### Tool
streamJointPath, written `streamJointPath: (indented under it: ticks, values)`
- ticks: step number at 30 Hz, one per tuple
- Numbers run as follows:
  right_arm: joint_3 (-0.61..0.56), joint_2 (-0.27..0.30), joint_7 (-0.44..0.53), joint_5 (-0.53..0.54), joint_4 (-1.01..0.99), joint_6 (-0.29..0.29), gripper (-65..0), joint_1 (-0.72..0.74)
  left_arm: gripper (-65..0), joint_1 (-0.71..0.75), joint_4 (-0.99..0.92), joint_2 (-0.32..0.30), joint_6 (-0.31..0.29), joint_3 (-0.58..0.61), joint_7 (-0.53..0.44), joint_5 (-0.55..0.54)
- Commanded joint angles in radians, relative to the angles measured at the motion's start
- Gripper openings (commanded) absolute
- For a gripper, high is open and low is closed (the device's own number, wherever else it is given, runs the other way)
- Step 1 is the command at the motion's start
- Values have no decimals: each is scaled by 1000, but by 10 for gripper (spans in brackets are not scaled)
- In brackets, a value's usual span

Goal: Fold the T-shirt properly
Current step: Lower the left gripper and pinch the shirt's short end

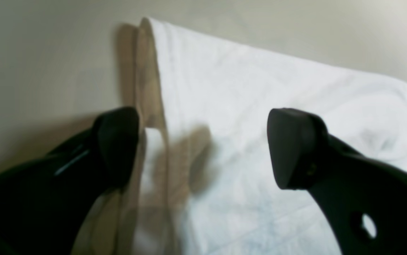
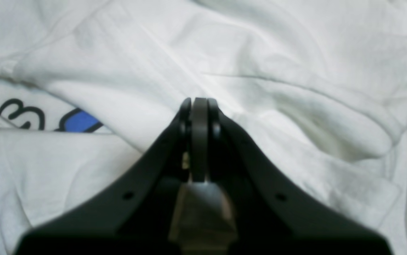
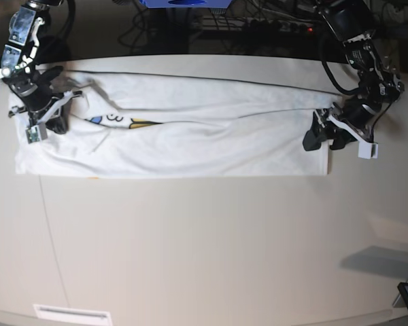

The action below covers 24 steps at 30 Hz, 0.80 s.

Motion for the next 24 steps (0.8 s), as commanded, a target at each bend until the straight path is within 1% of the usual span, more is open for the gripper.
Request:
streamJointPath:
  ticks: [1, 3, 8, 9, 11, 12, 14, 15, 16, 20, 24]
  values:
    - [5, 11, -31, -24, 11, -4, -640, -3, -99, 11, -5, -1, 11, 20, 75, 52]
    - [7, 13, -56, -24, 11, -4, -640, 0, -101, 12, -5, -1, 11, 35, 75, 52]
    - [8, 13, -61, -24, 11, -4, -640, 1, -106, 12, -5, -1, 11, 42, 73, 52]
    - [8, 13, -61, -24, 11, -4, -640, 1, -128, 12, -5, -1, 11, 42, 73, 52]
    - [7, 13, -61, -24, 11, -4, -640, 1, -252, 12, -5, -8, 11, 38, 73, 52]
    - [7, 13, -61, -24, 11, -4, -640, 1, -344, 12, -5, -11, 11, 40, 73, 52]
    - [7, 13, -61, -24, 11, -4, -640, 1, -551, 12, -5, -14, 11, 40, 73, 52]
    - [5, 11, -61, -24, 11, -4, -640, 1, -628, 12, -5, -23, 11, 42, 73, 53]
    - [5, 11, -61, -24, 11, -4, -640, 1, -650, 12, -5, -26, 11, 42, 73, 53]
    - [5, 8, -61, -24, 11, -4, -640, 1, -650, 9, 14, -31, 11, 42, 75, 53]
    - [5, 8, -61, -24, 11, -4, -640, 1, -650, 14, 112, -28, 11, 43, 78, 53]
